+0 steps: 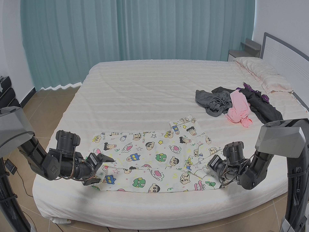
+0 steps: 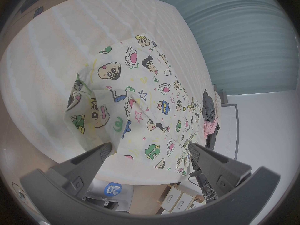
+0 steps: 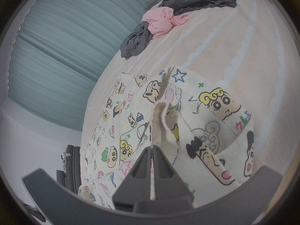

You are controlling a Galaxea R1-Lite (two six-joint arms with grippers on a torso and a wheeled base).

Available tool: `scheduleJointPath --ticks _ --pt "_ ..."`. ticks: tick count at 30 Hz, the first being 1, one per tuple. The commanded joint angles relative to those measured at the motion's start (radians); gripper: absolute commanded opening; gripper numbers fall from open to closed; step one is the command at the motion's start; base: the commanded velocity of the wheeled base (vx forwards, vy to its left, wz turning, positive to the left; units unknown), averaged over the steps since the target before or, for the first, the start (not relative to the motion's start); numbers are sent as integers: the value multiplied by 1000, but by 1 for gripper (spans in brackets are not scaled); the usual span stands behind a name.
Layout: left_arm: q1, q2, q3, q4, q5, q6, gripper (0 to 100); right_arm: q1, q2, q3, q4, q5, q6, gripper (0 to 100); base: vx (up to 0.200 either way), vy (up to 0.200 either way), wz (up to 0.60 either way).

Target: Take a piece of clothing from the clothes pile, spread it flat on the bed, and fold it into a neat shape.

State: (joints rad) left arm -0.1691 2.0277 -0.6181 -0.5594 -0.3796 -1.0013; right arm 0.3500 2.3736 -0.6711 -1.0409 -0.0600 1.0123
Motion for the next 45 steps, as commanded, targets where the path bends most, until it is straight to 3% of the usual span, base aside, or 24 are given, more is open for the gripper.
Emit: scheduleJointPath --ticks 1,19,36,45 --pt "0 3 0 -1 1 0 100 -2 -40 22 -1 0 0 0 0 0 0" --pt "0 3 0 -1 7 0 100 23 -272 94 33 -1 -3 0 0 0 0" --pt "-1 11 0 -2 25 1 100 96 -450 97 245 -9 -26 0 0 0 0" --pt "-1 11 0 -2 24 1 100 124 -511 100 444 -6 -87 0 0 0 0"
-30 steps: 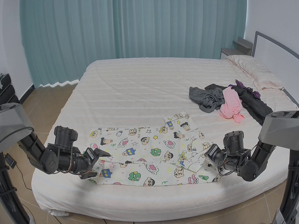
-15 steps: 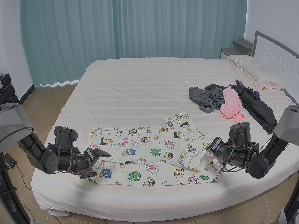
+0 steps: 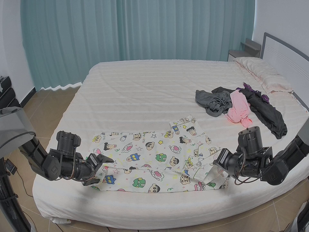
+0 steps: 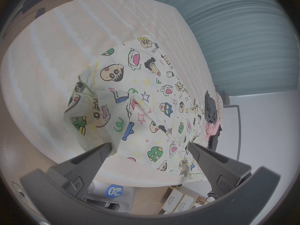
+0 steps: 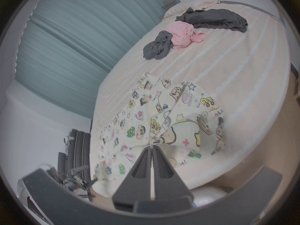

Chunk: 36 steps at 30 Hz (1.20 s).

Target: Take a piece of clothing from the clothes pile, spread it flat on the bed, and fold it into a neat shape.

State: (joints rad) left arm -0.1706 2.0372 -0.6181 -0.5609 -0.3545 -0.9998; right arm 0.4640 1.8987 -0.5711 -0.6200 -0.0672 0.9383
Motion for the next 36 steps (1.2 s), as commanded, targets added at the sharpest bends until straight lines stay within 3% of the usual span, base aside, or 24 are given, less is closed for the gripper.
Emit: scheduleJointPath --ticks 1,16,17,20,29,36 --pt "0 1 0 -1 0 0 100 15 -36 0 32 1 -19 0 0 0 0" --pt "0 1 0 -1 0 0 100 54 -55 16 85 3 -32 0 0 0 0" --pt "0 1 0 -1 0 0 100 54 -55 16 85 3 -32 100 0 0 0" --pt "0 1 0 -1 0 0 100 61 -63 11 144 10 -50 100 0 0 0" --pt "0 1 0 -1 0 0 100 62 -81 22 134 14 -59 100 0 0 0" --pt "0 1 -2 -1 0 0 100 47 36 -3 69 83 -55 100 0 0 0"
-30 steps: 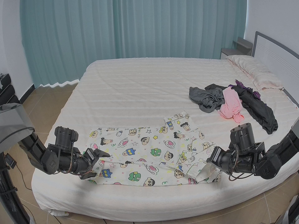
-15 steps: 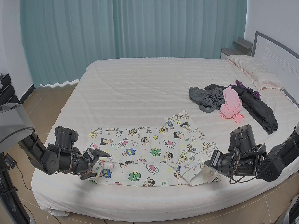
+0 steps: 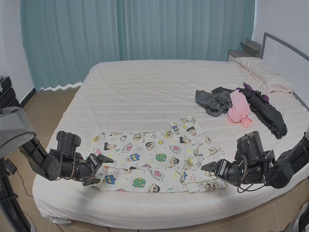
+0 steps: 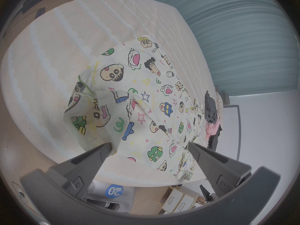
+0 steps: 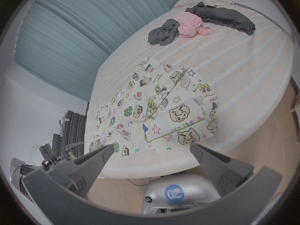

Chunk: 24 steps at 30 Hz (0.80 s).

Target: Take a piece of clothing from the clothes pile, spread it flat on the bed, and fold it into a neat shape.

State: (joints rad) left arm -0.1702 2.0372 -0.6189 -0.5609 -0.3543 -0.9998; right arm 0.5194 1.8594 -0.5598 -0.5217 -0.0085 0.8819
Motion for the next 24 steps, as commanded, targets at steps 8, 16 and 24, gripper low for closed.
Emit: scheduleJointPath --ticks 8,16,24 --pt "1 -3 4 -1 -2 -2 100 47 316 -219 -153 119 5 100 0 0 0" --pt "1 -2 1 -1 0 -2 100 149 485 -399 -106 19 -55 100 0 0 0" --pt "1 0 1 -1 1 -2 100 159 534 -494 -49 9 -75 100 0 0 0"
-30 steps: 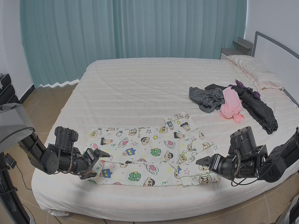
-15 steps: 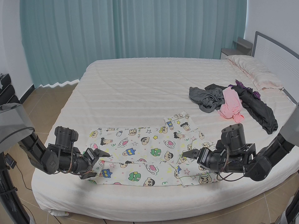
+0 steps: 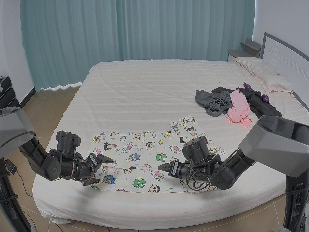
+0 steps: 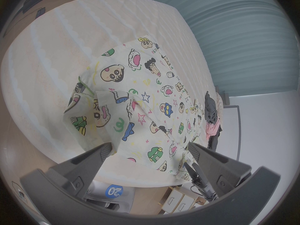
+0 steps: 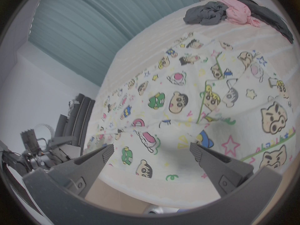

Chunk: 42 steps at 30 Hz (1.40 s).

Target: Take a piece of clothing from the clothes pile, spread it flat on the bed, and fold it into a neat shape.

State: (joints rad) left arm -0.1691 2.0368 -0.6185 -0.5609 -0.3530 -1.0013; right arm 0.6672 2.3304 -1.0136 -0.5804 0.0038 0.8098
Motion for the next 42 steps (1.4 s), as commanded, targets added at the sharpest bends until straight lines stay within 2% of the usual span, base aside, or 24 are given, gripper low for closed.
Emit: scheduleJointPath --ticks 1,10,15,24,31,37,39,42 --pt "-1 0 -1 -1 0 0 100 9 79 -57 17 -10 -8 100 0 0 0" --pt "-1 2 -1 -1 0 0 100 -12 89 -56 -7 -11 -41 100 0 0 0" --pt "0 2 -1 -1 0 0 100 -41 136 -109 -16 -53 -46 100 0 0 0" --pt "-1 2 -1 -1 0 1 100 -38 44 -68 -65 -18 -11 100 0 0 0" --pt "3 -3 -4 -2 2 1 100 -46 -97 106 -159 100 9 100 0 0 0" --pt "60 -7 -40 -2 65 9 100 -89 -168 253 -283 104 8 100 0 0 0" --pt "108 23 -76 6 137 39 100 -106 -192 317 -343 102 6 100 0 0 0" --pt "151 51 -86 36 163 122 100 -123 -230 385 -384 100 6 100 0 0 0"
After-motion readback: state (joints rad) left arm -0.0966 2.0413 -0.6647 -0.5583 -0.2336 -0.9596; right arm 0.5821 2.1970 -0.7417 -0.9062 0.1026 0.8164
